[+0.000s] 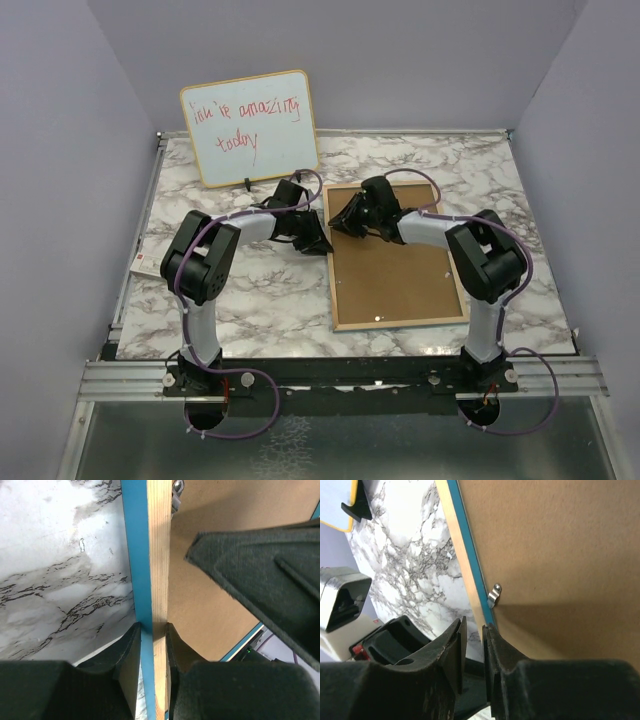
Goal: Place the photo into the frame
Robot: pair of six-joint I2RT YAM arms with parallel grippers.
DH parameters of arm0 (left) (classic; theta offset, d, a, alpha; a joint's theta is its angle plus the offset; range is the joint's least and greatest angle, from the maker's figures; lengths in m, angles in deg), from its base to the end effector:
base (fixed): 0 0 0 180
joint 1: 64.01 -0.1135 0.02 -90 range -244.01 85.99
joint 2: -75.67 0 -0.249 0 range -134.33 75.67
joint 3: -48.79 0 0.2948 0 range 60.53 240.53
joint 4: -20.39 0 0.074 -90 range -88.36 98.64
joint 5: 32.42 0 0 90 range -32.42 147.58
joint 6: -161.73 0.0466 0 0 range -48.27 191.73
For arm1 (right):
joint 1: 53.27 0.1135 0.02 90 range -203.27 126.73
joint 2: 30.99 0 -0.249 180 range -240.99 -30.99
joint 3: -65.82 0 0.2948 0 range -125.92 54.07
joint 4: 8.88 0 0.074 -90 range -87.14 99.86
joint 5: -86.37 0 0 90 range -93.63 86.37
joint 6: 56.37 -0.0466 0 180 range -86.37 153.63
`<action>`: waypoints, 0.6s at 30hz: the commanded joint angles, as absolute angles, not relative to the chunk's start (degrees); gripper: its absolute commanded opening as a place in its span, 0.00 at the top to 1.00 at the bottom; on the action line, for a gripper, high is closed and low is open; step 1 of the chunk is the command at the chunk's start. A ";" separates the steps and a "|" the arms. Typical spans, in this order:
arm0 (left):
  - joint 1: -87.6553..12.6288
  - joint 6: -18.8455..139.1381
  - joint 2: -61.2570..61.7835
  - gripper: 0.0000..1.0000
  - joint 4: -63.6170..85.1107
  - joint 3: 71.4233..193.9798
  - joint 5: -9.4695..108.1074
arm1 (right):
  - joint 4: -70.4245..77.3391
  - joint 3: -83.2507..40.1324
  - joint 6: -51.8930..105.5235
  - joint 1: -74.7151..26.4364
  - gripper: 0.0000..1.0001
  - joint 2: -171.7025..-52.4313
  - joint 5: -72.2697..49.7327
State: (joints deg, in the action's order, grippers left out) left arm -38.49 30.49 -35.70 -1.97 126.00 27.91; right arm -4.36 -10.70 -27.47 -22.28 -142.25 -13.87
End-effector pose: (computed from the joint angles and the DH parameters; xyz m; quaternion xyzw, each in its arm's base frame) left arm 0.3671 -0.2008 0.0844 -0.0535 0.9271 -0.3579 0.0976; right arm 0.3775 0.2364 0.1017 0.1968 0.8790 0.3632 0.2382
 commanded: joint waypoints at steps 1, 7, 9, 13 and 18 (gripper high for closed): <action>-38.79 34.37 -39.40 0.79 -9.73 124.43 36.13 | -6.75 -13.30 -24.93 -22.77 0.70 -145.27 -15.22; -38.79 34.54 -39.29 0.79 -9.82 124.34 36.22 | -9.83 -13.70 -23.60 -23.00 0.68 -146.71 -15.71; -38.79 34.55 -39.21 0.79 -9.84 124.26 36.23 | -10.42 -13.69 -23.18 -23.12 0.70 -146.70 -16.10; -38.79 34.64 -39.27 0.79 -9.89 124.17 36.31 | -10.73 -13.53 -22.97 -23.12 0.74 -146.99 -16.51; -38.80 34.64 -39.24 0.80 -9.88 124.17 36.31 | -10.64 -13.43 -23.12 -23.16 0.74 -148.58 -17.25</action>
State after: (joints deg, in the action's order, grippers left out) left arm -38.49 30.91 -35.77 -2.32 126.22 27.91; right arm -9.56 -12.71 -24.21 -22.92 -145.96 -15.77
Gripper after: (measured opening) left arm 0.233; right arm 0.257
